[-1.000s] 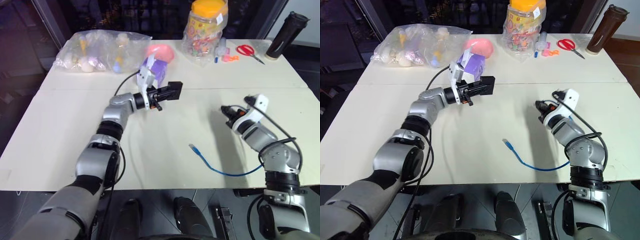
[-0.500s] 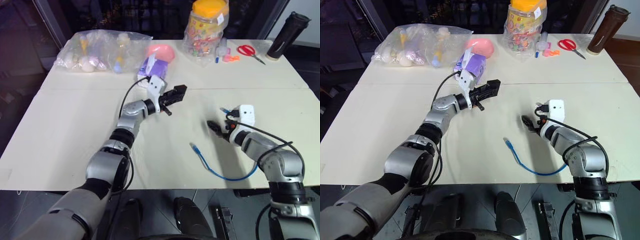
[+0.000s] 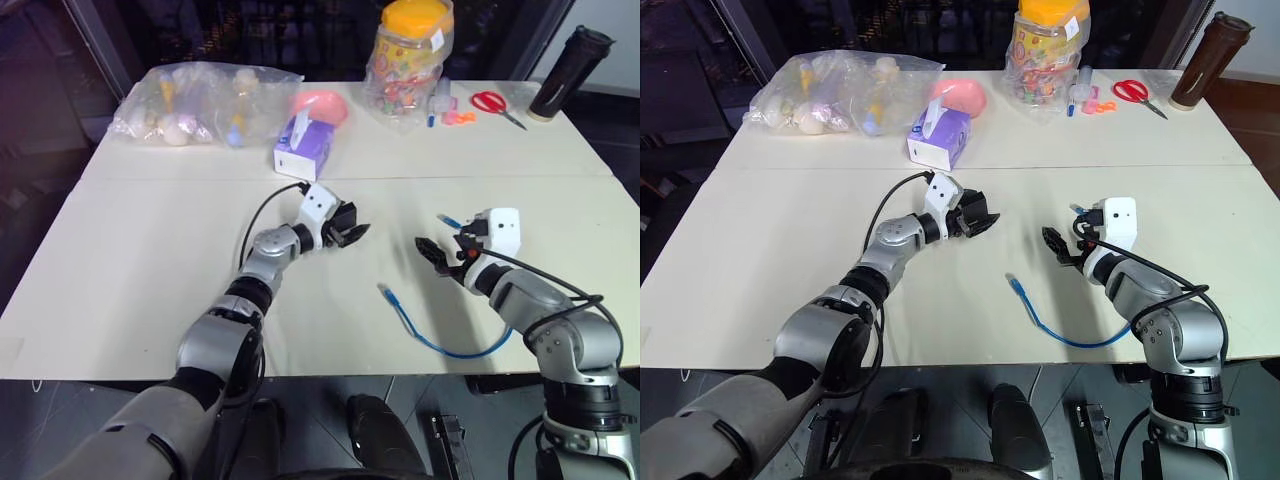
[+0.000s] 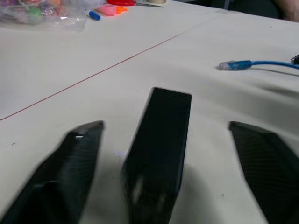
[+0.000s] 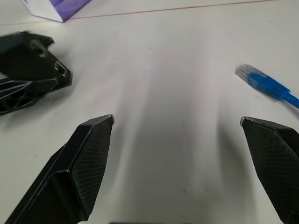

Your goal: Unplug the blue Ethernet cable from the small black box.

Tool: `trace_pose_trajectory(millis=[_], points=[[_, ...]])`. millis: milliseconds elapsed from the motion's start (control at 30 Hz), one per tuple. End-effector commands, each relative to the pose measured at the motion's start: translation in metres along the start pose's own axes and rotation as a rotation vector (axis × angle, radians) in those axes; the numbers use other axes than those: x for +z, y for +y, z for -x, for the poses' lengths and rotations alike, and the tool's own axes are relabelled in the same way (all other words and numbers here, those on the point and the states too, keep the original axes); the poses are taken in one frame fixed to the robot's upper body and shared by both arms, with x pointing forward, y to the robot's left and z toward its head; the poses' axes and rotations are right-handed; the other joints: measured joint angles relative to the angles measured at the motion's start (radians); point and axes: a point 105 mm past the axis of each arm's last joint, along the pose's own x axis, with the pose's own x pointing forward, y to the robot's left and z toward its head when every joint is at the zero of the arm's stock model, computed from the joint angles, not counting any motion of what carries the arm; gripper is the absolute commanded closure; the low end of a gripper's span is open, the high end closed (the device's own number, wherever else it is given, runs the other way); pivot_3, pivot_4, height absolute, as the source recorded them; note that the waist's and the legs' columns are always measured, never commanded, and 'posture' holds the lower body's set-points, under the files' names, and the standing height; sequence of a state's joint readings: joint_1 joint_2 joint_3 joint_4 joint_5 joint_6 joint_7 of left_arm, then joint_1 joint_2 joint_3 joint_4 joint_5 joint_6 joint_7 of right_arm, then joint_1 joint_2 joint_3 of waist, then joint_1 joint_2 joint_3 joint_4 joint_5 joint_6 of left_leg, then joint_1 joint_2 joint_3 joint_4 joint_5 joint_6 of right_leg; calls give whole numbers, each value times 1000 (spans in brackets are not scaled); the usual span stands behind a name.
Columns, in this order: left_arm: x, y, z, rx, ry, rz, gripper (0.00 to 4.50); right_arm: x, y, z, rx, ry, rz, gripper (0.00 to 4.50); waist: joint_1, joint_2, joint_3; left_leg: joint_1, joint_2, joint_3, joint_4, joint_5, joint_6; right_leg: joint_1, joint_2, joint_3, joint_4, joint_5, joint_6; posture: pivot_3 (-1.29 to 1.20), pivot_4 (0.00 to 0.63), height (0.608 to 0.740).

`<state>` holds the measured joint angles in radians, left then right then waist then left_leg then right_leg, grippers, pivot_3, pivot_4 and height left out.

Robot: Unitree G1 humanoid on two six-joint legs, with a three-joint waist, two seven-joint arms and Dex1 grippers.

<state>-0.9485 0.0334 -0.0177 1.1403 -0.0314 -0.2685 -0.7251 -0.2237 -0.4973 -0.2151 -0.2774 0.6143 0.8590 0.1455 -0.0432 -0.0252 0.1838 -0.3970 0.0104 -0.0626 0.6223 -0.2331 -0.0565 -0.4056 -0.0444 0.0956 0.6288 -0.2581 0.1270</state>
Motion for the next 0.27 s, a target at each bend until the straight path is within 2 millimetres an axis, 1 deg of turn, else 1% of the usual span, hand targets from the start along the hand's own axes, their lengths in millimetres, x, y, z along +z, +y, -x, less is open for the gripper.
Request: trace_pose_trajectory(millis=[33,100,167,200,233,267], points=[[19,8,13,-48,-53,-3,19,14,0,11,8,-64,35,0,0,0,0,0,0,0,0,0,0,0,0,0,0,0,0,0,150,739],[27,13,33,-74,-60,5,19,18,6,19,57,-99,68,0,-1,0,0,0,0,0,-1,0,0,0,0,0,1,0,0,0,150,739],[35,13,52,-93,-55,43,19,21,11,27,95,-128,96,0,-2,0,0,0,1,0,-1,0,0,-1,0,0,1,0,0,0,150,739],[38,11,63,-107,-47,70,19,23,12,30,101,-148,122,0,-2,0,0,1,1,0,-2,0,0,0,0,0,1,0,0,0,150,739],[36,6,82,-139,-19,105,19,27,9,36,84,-188,162,0,-2,1,0,1,1,0,-2,0,0,0,0,0,1,0,0,0,150,739],[35,0,95,-165,7,130,19,30,7,39,71,-217,193,0,-2,1,0,1,1,0,-2,0,0,0,0,0,1,0,0,0,150,739]])
